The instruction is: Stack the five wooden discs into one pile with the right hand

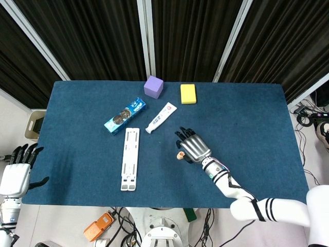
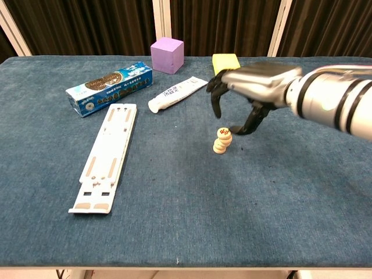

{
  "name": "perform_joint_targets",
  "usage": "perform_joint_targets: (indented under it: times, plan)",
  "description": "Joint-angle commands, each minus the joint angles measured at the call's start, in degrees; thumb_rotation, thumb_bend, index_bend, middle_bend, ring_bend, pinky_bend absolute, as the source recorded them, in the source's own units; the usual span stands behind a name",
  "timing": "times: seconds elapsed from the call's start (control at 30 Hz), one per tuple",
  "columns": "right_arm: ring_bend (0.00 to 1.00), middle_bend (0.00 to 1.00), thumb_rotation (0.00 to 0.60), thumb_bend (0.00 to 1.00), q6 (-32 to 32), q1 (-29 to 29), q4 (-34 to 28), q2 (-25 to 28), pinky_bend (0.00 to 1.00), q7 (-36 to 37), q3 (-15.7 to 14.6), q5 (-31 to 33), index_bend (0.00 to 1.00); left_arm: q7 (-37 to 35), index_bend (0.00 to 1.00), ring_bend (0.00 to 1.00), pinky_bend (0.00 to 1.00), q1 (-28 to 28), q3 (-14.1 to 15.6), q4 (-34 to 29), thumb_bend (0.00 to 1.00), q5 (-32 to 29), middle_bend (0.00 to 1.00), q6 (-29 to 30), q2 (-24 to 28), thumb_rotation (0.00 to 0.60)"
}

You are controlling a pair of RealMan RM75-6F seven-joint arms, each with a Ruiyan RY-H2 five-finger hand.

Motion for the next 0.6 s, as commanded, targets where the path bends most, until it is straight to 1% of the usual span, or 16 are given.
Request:
perform_joint_targets:
  times: [0.03, 0.13, 0.2, 0.27, 0.37, 0.47, 0.53, 0.6]
  plan:
    - [0.08, 0.19, 0.600, 0.45, 6.4, -3.8, -2.6, 3.6, 0.18, 2.4, -1.0, -4.7, 0.42, -0.1, 0.15, 0.00, 0.00, -0.1, 0.0, 0.0, 0.00, 0.3, 0.07, 0.2, -0.1, 0.600]
    - [0.08, 0.19, 0.600, 0.45, 14.3, -9.1, -4.5, 7.9, 0.18, 5.9, -2.7, -9.8, 0.30, -0.4, 0.15, 0.00, 0.00, -0.2, -0.2, 0.4, 0.00, 0.7, 0.07, 0.7, -0.7, 0.600]
    - [0.08, 0.19, 0.600, 0.44, 19.0, -12.4, -5.3, 10.3, 0.18, 8.2, -3.9, -12.7, 0.20, -0.5, 0.15, 0.00, 0.00, -0.3, -0.2, 0.6, 0.00, 1.0, 0.07, 0.9, -0.9, 0.600]
    - [0.08, 0.19, 0.600, 0.43, 24.2, -16.5, -5.7, 13.2, 0.18, 11.7, -5.6, -15.8, 0.15, -0.4, 0.15, 0.00, 0.00, -0.5, -0.3, 0.7, 0.00, 1.4, 0.07, 1.2, -1.1, 0.600]
    - [0.06, 0.16, 0.600, 0.41, 30.3, -22.3, -5.3, 17.1, 0.16, 18.2, -8.2, -19.2, 0.09, -0.3, 0.15, 0.00, 0.00, -0.8, -0.6, 0.4, 0.00, 1.9, 0.07, 1.7, -1.3, 0.600]
    - [0.03, 0.11, 0.600, 0.40, 36.1, -27.9, -3.6, 19.4, 0.13, 23.6, -10.6, -21.9, 0.04, 0.1, 0.15, 0.00, 0.00, -1.1, -0.8, 0.0, 0.00, 2.5, 0.07, 2.1, -1.6, 0.600]
    - [0.01, 0.09, 0.600, 0.40, 39.7, -31.5, -2.2, 20.1, 0.11, 26.5, -12.0, -23.3, 0.03, 0.7, 0.15, 0.00, 0.00, -1.4, -0.8, -0.4, 0.00, 2.9, 0.07, 2.2, -1.6, 0.600]
    - [0.00, 0.09, 0.600, 0.40, 41.6, -34.0, -1.2, 20.3, 0.10, 28.5, -12.8, -23.9, 0.03, 1.2, 0.15, 0.00, 0.00, -1.5, -0.9, -0.9, 0.00, 3.0, 0.07, 2.2, -1.6, 0.600]
